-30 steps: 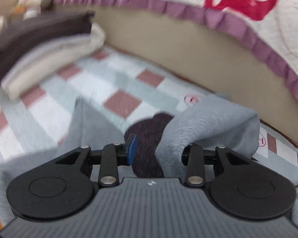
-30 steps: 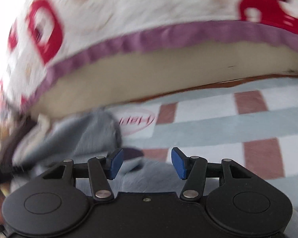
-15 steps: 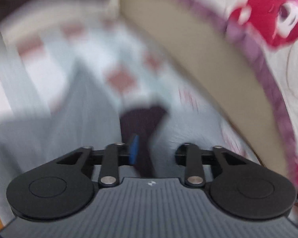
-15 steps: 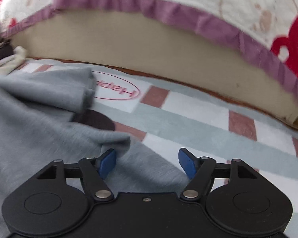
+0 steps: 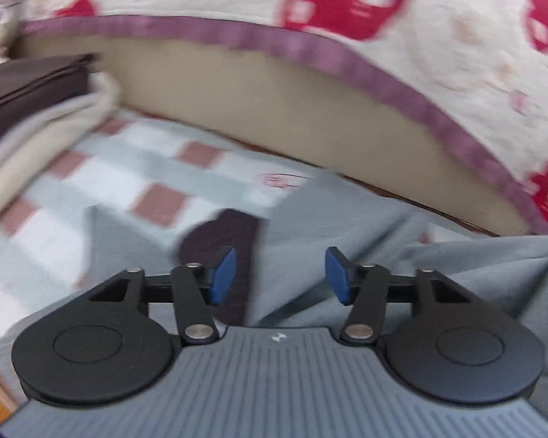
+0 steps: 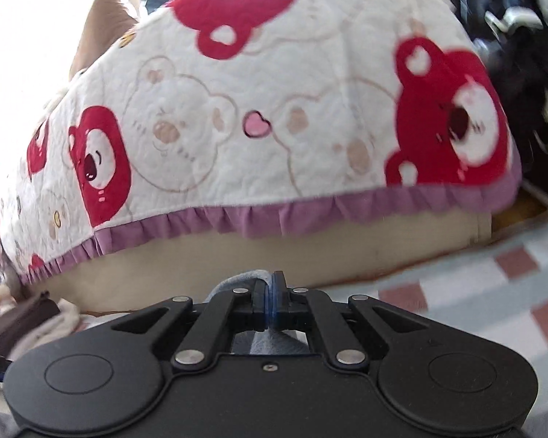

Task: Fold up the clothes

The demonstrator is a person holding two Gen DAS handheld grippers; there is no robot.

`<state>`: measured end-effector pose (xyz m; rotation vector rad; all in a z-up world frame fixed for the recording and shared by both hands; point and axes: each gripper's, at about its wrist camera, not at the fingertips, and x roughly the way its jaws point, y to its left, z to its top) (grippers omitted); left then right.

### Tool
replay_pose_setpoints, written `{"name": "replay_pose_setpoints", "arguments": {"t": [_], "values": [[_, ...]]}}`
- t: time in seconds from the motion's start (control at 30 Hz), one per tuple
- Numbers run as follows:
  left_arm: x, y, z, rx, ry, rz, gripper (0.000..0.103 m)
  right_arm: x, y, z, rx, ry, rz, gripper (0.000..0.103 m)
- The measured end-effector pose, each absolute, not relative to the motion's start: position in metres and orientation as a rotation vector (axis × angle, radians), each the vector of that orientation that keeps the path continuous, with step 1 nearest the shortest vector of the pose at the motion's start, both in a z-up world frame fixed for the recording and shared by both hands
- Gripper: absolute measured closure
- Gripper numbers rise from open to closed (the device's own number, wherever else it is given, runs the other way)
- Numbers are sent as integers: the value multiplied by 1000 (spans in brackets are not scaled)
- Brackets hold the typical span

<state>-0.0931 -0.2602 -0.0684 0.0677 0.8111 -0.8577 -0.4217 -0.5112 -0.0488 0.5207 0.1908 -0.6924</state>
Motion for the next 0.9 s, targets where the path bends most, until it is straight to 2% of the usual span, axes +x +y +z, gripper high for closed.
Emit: {"name": "replay_pose_setpoints", "arguments": {"t": [0.17, 0.27, 0.33, 0.43, 0.53, 0.73, 0.83, 0.87, 0.9], "values": [[-98, -309, -94, 89, 889, -949, 44, -412, -508, -63, 526, 210, -675, 101], [-95, -350, -119, 212, 987, -1013, 44, -419, -512, -64, 566, 166, -652, 101], [-100, -372, -134, 352, 979, -999, 44, -423, -516, -63, 589, 140, -651, 101], [-113, -396, -145, 543, 843, -965, 44, -428, -519, -62, 603, 106, -650, 101], [-114, -414, -143, 603, 711, -965, 44, -422, -523, -66, 581, 130, -655, 101], [-105, -444, -163, 660, 849, -1144, 44, -409, -537, -77, 572, 154, -663, 101], [-105, -449, -170, 695, 854, -1146, 39, -402, -544, -87, 582, 189, -684, 101], [-104, -450, -171, 700, 854, -1145, 40, -401, -546, -90, 586, 196, -687, 101], [-104, -451, -172, 704, 853, -1145, 57, -401, -548, -94, 589, 204, -695, 101]]}}
